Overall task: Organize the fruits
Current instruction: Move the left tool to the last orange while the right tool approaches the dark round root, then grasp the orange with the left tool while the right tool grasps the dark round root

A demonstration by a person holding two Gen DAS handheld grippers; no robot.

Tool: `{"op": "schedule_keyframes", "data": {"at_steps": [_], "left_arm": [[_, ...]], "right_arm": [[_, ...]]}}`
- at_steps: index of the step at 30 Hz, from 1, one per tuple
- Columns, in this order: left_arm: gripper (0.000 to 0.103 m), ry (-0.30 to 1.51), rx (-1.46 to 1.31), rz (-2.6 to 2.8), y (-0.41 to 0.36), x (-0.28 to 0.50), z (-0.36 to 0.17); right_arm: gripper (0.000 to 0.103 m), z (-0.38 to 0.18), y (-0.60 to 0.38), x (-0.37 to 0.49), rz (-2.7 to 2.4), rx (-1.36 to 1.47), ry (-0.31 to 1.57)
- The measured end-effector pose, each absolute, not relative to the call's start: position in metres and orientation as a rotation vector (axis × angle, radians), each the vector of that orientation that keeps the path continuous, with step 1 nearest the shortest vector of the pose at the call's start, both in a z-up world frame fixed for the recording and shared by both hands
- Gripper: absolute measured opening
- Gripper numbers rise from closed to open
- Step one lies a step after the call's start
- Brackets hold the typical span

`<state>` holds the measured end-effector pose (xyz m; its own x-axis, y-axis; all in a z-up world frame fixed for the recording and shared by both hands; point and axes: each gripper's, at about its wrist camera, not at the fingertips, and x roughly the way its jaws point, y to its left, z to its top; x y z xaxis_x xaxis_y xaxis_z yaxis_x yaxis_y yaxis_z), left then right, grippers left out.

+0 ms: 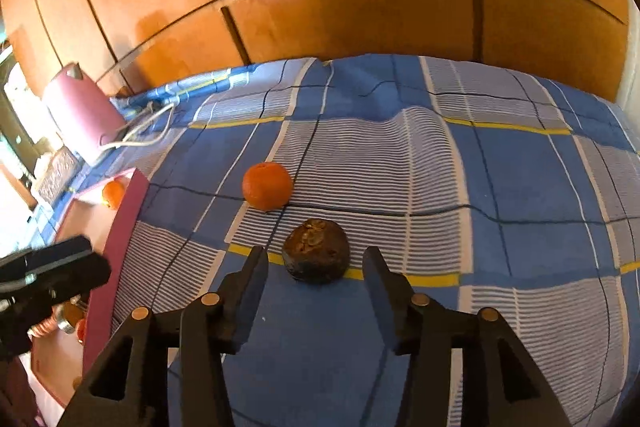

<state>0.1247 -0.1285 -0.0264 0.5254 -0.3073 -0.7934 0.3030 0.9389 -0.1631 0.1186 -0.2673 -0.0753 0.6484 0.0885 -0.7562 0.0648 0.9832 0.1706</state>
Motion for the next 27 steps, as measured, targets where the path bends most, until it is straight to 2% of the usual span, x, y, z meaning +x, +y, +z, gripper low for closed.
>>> {"op": "schedule_keyframes", "data": {"at_steps": [5, 6, 24, 26, 27], "left_arm": [[0.060, 0.981, -0.009, -0.394, -0.143, 0.148, -0.035], [0.060, 0.987, -0.011, -0.403, -0.146, 0.153, -0.037], [0.058, 1.057, 0.071, -0.440, -0.210, 0.218, -0.076], [0.052, 1.063, 0.078, -0.434, -0.213, 0.222, -0.082], [0.039, 1.079, 0.069, -0.437, -0.213, 0.225, -0.086]], "right_arm": [[0.048, -0.086, -0.263, 0.129, 0.012, 0.162, 0.887], [0.041, -0.088, -0.261, 0.130, -0.001, 0.137, 0.883], [0.042, -0.094, -0.288, 0.117, -0.047, 0.189, 0.880], [0.042, -0.095, -0.288, 0.117, -0.045, 0.193, 0.879], [0.042, -0.095, -0.287, 0.117, -0.046, 0.190, 0.881]]}}
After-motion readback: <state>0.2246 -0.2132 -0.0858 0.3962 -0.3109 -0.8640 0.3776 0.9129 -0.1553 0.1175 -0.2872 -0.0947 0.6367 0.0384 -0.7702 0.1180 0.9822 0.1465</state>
